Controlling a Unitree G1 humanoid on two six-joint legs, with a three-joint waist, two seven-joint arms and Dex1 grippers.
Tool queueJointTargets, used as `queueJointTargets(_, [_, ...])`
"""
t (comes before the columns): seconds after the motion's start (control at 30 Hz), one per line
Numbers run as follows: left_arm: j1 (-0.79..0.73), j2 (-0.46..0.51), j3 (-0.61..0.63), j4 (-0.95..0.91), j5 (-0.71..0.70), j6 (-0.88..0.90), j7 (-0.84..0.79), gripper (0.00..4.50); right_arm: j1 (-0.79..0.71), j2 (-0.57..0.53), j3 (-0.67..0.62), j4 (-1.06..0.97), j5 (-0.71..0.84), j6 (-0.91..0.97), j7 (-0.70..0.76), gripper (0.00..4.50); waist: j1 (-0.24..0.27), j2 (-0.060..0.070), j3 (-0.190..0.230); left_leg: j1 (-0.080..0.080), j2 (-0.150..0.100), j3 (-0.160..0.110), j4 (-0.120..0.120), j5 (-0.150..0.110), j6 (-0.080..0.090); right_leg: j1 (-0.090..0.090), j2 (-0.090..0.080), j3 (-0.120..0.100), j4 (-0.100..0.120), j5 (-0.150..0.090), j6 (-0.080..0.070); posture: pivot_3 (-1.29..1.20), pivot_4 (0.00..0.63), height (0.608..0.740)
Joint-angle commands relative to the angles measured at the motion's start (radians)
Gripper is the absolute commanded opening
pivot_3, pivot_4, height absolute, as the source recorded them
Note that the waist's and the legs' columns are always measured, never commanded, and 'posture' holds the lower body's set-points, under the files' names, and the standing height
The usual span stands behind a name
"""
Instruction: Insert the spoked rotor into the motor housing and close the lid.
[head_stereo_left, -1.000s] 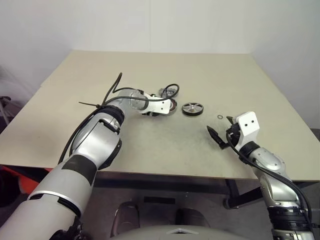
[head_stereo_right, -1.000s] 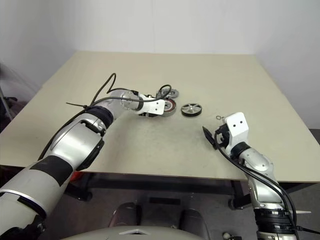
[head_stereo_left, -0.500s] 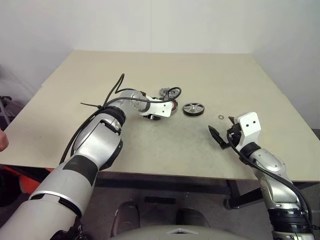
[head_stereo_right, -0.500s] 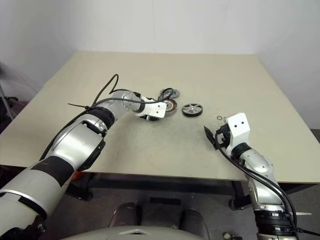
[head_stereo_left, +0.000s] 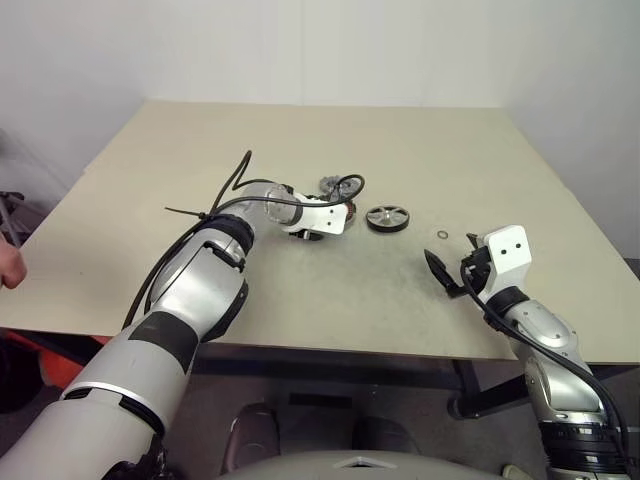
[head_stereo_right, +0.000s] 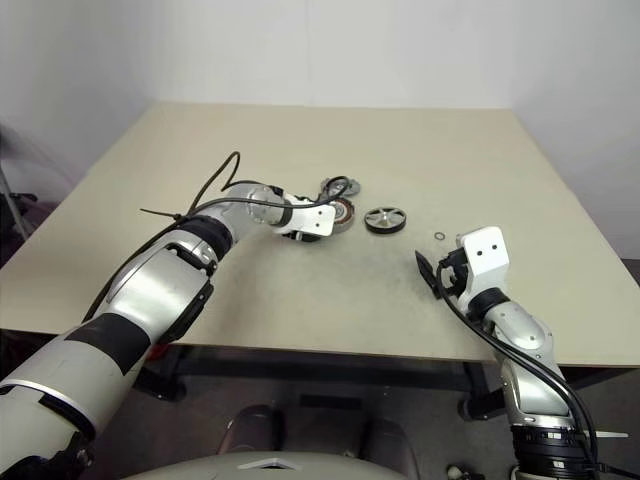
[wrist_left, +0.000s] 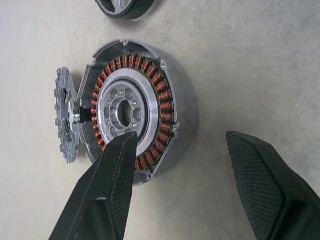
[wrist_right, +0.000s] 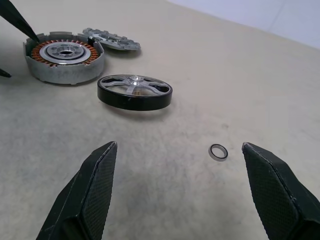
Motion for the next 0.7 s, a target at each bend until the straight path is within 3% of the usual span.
queueJointTargets(0.03, [-0.033, 0.02, 0.008, -0.013, 0.001, 0.003, 0.026, 2.94, -0.01, 0.015, -0.007, -0.04, 0.001, -0.016, -0.019, 4.5, 0.0, 0.0, 0.0, 0.0, 0.0, 0.0, 0.0, 0.0, 0.0, 0.0, 0.0, 0.0, 0.0, 0.0, 0.0, 0.0, 0.0, 0.74])
queueJointTargets(0.57, [-0.033, -0.013, -0.01, -0.006, 0.037, 0.037, 0.079, 2.94, 0.075, 0.04, -0.026, -0.124, -0.003, 0.001, -0.065, 4.5, 0.01, 0.0, 0.0, 0.0, -0.001, -0.001, 0.0, 0.0, 0.001, 0.0, -0.002, 0.0, 0.0, -0.001, 0.001, 0.0, 0.0, 0.74])
queueJointTargets(0.7, [-0.033, -0.02, -0.005, -0.006, 0.035, 0.038, 0.066, 2.02, 0.088, 0.04, -0.036, -0.133, -0.002, 0.004, -0.069, 4.5, 0.015, 0.0, 0.0, 0.0, -0.002, -0.001, 0.0, 0.0, 0.001, 0.001, -0.002, 0.0, 0.0, -0.001, 0.002, 0.0, 0.0, 0.74])
